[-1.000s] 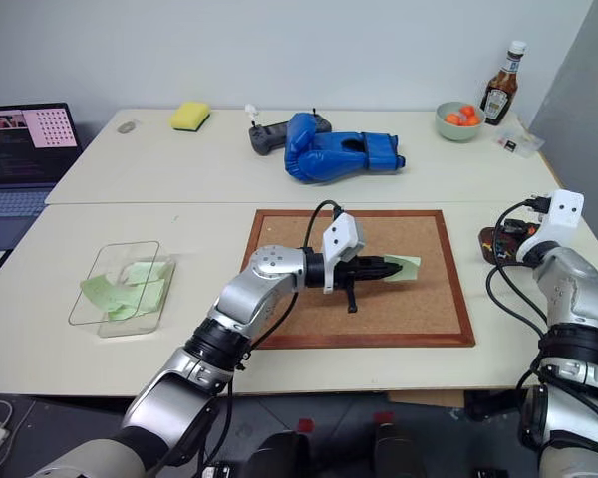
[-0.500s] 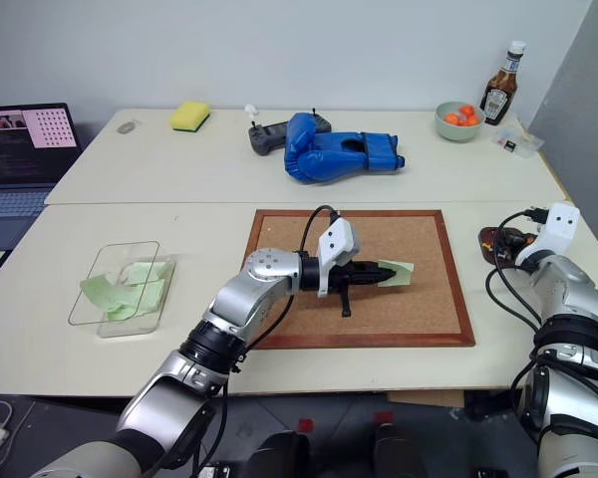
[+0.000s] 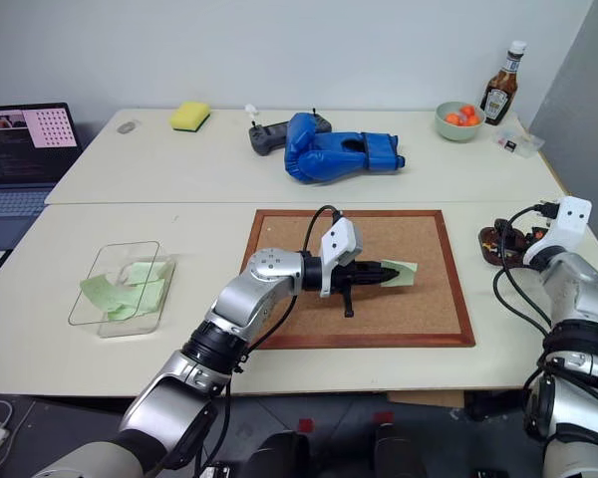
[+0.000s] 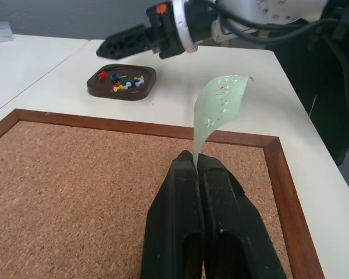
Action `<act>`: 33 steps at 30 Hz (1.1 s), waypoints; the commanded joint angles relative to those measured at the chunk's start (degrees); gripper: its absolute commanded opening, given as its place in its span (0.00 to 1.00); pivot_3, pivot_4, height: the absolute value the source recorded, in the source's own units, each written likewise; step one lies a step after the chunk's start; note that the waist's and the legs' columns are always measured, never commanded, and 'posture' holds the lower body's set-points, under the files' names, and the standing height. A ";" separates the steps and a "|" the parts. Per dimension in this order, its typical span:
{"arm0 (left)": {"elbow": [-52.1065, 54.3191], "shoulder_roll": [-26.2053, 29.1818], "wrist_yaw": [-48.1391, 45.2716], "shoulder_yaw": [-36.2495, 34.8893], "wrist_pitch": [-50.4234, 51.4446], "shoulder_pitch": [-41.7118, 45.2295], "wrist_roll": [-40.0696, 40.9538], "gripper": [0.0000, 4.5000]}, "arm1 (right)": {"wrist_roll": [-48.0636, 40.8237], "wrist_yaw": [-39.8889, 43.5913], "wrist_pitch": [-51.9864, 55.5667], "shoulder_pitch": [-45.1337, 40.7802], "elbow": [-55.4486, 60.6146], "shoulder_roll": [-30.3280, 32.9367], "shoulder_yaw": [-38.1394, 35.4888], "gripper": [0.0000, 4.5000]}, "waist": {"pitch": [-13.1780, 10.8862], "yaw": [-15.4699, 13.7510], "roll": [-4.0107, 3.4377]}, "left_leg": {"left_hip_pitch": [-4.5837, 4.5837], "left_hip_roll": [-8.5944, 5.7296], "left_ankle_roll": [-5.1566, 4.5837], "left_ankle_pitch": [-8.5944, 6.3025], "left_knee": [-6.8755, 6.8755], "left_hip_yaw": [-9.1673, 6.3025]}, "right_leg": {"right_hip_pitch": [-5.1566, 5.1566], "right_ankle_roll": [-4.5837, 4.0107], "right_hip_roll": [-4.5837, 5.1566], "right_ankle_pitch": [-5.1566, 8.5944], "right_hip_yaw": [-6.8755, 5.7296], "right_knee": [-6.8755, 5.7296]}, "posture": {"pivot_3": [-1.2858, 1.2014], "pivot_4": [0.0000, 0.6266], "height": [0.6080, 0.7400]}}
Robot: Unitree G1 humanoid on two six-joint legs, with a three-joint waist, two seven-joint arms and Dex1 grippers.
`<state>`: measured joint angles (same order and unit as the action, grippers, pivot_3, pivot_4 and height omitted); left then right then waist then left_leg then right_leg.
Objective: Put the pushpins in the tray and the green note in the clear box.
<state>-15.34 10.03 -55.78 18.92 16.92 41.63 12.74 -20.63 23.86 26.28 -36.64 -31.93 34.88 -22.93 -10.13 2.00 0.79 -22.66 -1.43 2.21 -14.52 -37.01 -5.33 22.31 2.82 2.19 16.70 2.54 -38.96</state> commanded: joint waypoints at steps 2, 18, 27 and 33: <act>1.66 1.56 1.75 -4.60 0.21 1.12 0.79 0.00 | -2.84 2.29 3.85 4.16 15.96 0.38 1.11 0.99 | 0.00 0.02 -0.01 | 0.01 0.00 0.00 0.00 -0.01 0.00 | 0.00 0.00 0.00 0.00 0.00 -0.01 | 0.52 0.24 1.00; 40.97 12.29 33.96 -37.67 29.52 -18.34 5.43 0.00 | -23.73 13.40 14.25 15.86 65.21 -6.38 18.34 0.99 | -0.13 0.19 0.20 | -0.02 0.10 0.01 0.00 -0.10 -0.69 | -0.04 0.05 -0.05 -0.02 -0.21 -0.01 | 0.52 0.24 1.00; 46.18 7.37 49.90 -50.62 33.28 -26.31 2.71 0.00 | -27.57 15.60 15.99 8.71 64.41 -10.37 24.98 0.99 | -0.11 -0.74 0.27 | 0.08 0.08 0.03 0.00 -0.04 -0.75 | -0.09 0.00 -0.05 -0.06 -0.30 -0.01 | 0.52 0.24 1.00; 41.34 4.64 54.34 -53.46 31.40 -26.02 3.41 0.00 | -25.48 18.68 13.77 10.68 63.20 -9.39 26.43 0.99 | -0.09 -0.98 0.50 | 0.06 0.05 0.03 0.00 -0.04 -0.74 | -0.08 -0.01 -0.01 -0.07 -0.31 0.03 | 0.52 0.24 1.00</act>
<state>26.59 14.92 -2.59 -33.15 49.88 15.26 15.47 -46.67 40.90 42.32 -26.68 31.12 24.80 3.57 -10.21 1.02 1.29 -22.59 -1.36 2.24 -14.52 -37.05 -6.07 22.24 2.81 2.17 16.63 2.22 -38.94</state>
